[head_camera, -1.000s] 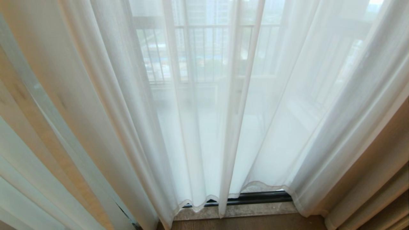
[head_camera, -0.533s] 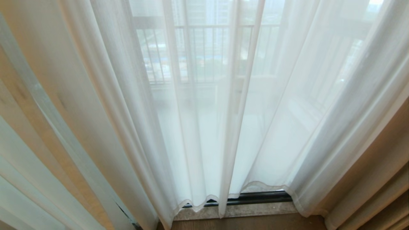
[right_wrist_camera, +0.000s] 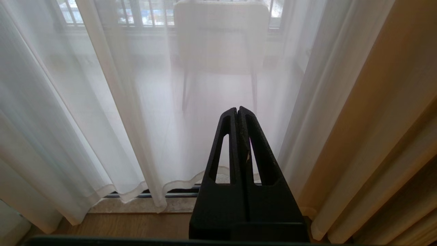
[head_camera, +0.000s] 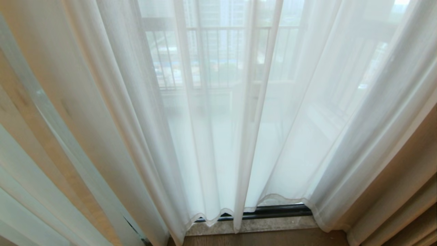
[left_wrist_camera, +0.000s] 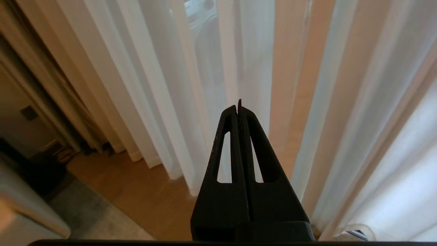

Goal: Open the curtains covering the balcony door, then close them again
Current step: Pull the inner curtains open on both sides

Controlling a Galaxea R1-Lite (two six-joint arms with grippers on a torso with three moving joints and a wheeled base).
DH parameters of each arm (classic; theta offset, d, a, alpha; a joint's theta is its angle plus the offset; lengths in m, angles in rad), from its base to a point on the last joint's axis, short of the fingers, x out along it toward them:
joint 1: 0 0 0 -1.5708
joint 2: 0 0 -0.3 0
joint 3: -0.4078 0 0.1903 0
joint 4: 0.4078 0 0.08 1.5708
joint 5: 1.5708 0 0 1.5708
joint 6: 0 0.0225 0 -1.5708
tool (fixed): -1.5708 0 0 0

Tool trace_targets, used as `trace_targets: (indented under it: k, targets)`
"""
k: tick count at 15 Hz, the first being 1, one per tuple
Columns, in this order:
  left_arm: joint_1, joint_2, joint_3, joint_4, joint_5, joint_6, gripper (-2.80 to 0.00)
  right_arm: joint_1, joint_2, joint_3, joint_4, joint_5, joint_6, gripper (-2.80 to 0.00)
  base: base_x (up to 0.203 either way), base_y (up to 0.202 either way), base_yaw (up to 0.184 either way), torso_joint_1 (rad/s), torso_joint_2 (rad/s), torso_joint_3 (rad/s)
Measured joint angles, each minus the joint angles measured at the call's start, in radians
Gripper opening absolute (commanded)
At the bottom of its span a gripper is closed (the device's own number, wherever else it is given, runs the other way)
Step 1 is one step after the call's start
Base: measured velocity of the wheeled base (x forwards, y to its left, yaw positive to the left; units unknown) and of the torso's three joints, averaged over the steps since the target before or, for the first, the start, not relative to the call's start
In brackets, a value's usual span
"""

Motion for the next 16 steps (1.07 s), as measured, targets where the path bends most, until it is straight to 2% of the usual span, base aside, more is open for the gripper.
trace_targets:
  k: [2,7,11,16]
  targets:
    - [0.000,0.038,-0.017,-0.002,0.021,-0.001,-2.80,0.000,0.000,0.000,0.000,0.000,0.000,-2.80,0.000,0.000,0.000,0.000,0.00,0.000]
    - [-0.003,0.135,-0.053,-0.016,0.013,-0.031,-2.80,0.000,0.000,0.000,0.000,0.000,0.001,-2.80,0.000,0.000,0.000,0.000,0.00,0.000]
    - [-0.004,0.189,0.008,-0.017,-0.096,-0.059,-2.80,0.000,0.000,0.000,0.000,0.000,0.000,-2.80,0.000,0.000,0.000,0.000,0.00,0.000]
    - [-0.002,0.244,0.038,-0.017,-0.154,-0.106,-2.80,0.000,0.000,0.000,0.000,0.000,0.000,-2.80,0.000,0.000,0.000,0.000,0.00,0.000]
